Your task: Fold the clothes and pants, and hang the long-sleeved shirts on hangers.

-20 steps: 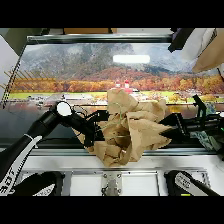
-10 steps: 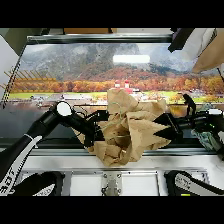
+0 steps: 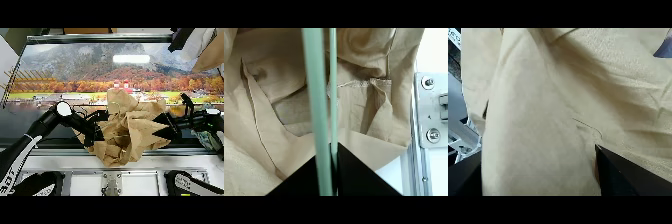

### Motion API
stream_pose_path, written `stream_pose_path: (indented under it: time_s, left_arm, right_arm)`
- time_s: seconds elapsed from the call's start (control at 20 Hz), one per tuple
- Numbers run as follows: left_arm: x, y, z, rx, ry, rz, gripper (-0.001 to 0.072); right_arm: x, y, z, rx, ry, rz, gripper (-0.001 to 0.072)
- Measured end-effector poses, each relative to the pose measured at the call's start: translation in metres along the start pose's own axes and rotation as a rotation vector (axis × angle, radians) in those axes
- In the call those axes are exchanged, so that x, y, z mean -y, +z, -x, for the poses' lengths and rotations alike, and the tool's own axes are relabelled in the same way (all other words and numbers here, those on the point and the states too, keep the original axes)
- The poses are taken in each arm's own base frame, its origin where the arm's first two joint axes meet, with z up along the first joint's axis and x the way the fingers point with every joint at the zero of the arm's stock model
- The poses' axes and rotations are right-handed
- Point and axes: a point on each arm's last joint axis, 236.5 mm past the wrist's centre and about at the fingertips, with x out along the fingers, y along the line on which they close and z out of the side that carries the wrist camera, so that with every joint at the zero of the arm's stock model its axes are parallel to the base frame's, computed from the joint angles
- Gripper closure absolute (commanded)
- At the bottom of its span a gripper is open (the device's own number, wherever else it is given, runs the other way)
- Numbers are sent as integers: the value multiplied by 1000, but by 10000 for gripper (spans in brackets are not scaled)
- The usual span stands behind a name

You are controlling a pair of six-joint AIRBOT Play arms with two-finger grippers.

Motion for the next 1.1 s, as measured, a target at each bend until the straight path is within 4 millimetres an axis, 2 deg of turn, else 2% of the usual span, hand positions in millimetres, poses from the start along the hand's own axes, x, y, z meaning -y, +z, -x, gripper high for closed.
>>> stream_pose_path:
  time_s: [0.3,0.95,1.0,1.05,1.1]
  left_arm:
    - [0,-1,0,-6,0,-2,694]
    - [0,-1,0,-2,-2,0,693]
    - [0,-1,0,-2,-1,0,694]
    - [0,-1,0,-3,-1,0,694]
    - [0,-1,0,-3,-1,0,694]
  right_arm:
    - [-2,7,-5,20,12,11,50]
    - [-1,8,-6,24,11,13,54]
    - [0,8,-6,23,6,13,88]
    - [1,8,-6,23,2,14,304]
    - [2,8,-6,23,-1,14,641]
